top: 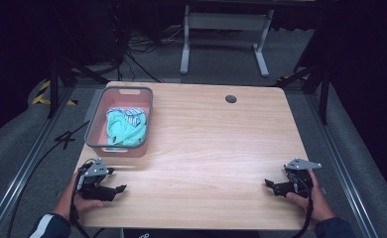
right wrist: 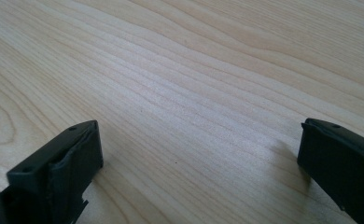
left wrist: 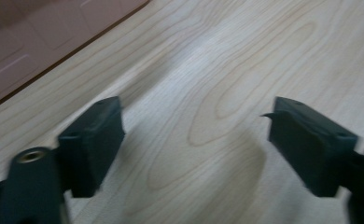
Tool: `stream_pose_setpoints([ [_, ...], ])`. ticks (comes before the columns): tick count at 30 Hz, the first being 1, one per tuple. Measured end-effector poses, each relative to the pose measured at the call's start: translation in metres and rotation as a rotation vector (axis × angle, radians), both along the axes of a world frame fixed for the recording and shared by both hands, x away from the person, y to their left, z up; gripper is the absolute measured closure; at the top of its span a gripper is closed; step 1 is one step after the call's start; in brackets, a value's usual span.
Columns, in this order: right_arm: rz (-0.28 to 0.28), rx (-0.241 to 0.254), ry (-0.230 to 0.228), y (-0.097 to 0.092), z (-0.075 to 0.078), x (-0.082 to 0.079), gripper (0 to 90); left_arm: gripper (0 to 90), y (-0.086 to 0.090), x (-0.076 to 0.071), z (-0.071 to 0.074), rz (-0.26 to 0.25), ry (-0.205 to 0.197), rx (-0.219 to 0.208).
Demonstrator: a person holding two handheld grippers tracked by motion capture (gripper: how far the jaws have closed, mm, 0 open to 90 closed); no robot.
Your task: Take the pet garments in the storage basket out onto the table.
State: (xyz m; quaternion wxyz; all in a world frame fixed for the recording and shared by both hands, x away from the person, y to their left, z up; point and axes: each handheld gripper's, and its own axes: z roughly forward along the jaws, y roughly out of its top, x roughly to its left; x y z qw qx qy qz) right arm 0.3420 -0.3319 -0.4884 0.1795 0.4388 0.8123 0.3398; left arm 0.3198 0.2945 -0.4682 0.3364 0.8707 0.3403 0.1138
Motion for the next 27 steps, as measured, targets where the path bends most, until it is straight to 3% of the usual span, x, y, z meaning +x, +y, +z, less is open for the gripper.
stream_pose_setpoints([
  [6,0.001,0.000,0.000,0.000,0.000,0.000,0.3,18.9,0.001,-0.002,0.014,0.013,-0.022,0.010],
  [27,0.003,0.000,0.000,0.000,0.000,0.000,0.3,16.0,0.010,0.005,0.064,0.022,-0.098,-0.037],
])
